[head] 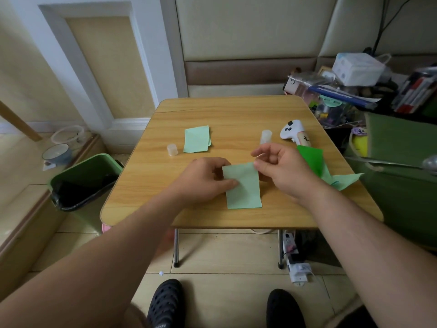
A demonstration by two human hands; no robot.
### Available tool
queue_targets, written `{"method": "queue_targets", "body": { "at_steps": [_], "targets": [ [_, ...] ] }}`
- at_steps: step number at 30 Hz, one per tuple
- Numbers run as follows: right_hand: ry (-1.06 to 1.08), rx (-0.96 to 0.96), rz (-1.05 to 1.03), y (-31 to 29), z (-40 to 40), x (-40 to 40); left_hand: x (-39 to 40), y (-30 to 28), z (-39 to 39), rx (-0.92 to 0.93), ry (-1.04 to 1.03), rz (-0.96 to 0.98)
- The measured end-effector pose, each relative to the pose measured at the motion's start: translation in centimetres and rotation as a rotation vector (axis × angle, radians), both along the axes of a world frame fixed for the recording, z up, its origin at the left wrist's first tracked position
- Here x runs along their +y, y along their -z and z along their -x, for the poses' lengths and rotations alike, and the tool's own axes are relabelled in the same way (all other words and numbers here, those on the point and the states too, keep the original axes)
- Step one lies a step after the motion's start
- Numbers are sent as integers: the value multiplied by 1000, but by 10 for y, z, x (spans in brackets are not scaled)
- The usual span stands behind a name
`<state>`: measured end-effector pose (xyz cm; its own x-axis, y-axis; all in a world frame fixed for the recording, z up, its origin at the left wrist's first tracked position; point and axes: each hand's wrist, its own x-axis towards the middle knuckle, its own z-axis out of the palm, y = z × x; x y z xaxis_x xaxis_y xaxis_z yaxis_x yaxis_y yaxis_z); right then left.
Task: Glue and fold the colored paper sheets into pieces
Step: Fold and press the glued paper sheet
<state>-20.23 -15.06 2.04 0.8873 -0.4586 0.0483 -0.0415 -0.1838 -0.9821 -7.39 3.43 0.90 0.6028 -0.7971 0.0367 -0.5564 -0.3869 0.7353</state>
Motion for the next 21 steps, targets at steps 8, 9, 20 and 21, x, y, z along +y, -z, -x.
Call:
{"method": "queue_targets", "body": {
  "at_steps": [8, 9, 20, 21],
  "targets": [
    [238, -69, -207, -2, -13, 10, -1, -13, 14, 510, -84, 353],
    [232, -80, -222, -3, -13, 12, -1, -14, 15, 520, -112, 375],
    [46, -23, -62, 1, -15, 27, 1, -2, -8, 333, -414, 515],
    [47, -14, -83, 1, -17, 28, 1, -1, -9, 333, -422, 523]
  ]
}}
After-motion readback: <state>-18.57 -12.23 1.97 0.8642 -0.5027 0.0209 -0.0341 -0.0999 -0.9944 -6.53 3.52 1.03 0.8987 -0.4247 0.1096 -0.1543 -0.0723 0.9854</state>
